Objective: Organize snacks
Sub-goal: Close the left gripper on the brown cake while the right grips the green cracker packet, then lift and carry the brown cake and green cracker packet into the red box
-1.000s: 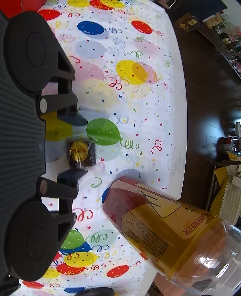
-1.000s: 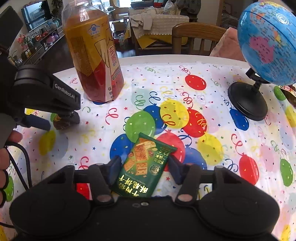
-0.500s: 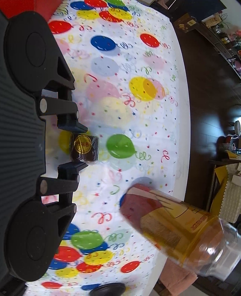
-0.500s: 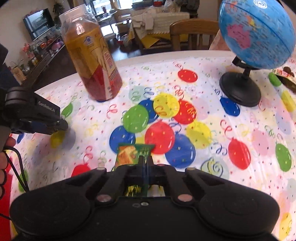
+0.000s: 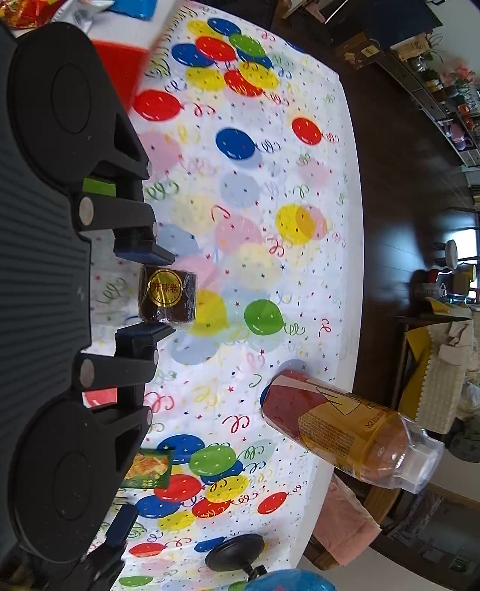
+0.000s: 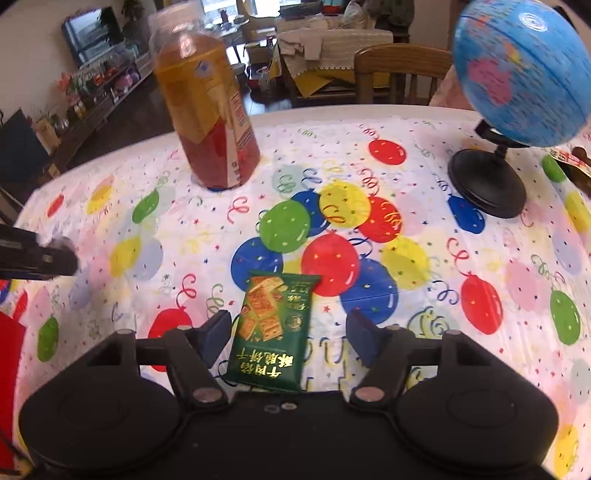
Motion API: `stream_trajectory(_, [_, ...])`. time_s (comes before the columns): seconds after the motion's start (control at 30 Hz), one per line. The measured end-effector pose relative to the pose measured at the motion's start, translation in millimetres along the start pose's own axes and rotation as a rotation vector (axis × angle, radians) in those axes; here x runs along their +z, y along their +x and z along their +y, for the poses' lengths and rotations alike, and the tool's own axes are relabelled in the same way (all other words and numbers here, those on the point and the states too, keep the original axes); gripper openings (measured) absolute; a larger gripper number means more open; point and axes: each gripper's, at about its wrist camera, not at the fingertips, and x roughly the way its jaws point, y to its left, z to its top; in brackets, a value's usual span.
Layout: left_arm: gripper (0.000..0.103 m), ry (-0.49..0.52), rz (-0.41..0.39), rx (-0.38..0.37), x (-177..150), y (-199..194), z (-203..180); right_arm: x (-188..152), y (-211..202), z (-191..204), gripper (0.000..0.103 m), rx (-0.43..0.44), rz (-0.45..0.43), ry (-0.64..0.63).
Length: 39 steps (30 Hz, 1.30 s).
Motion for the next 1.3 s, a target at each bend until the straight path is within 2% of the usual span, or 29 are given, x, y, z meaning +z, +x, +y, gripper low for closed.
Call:
stream_trajectory(0.3, [0.032,-0.014,-0.007,0.018,-15.0,-17.9,15.8,-0.6,13.0,24.4,0.058,-0.079,0.034,-0.115])
stream_trajectory(0.47, [0.032,-0.021,-0.008,0.018,-20.7,-26.8,20.7,0.8,11.7,28.2,0.044,-0.06,0.037,-0.133])
stream_trajectory(0.67, [0.032,-0.016,-0.017,0.014,-29.1,-41.3,23.9,-3.0,4.8,30.6,0.043,-0.061,0.031,-0.137])
stream_trajectory(0.93, [0.032,-0.03,-0.027,0.0,-41.7,-63.7,33.7,-11.5,-40.2,41.8,0.043,0.008,-0.002,-0.174])
stream_trajectory(1.3, [0.032,-0.029,-0.06,-0.04,-65.2,-117.8,64.4,-36.9,-119.2,75.4,0.043,0.106,-0.046,-0.22])
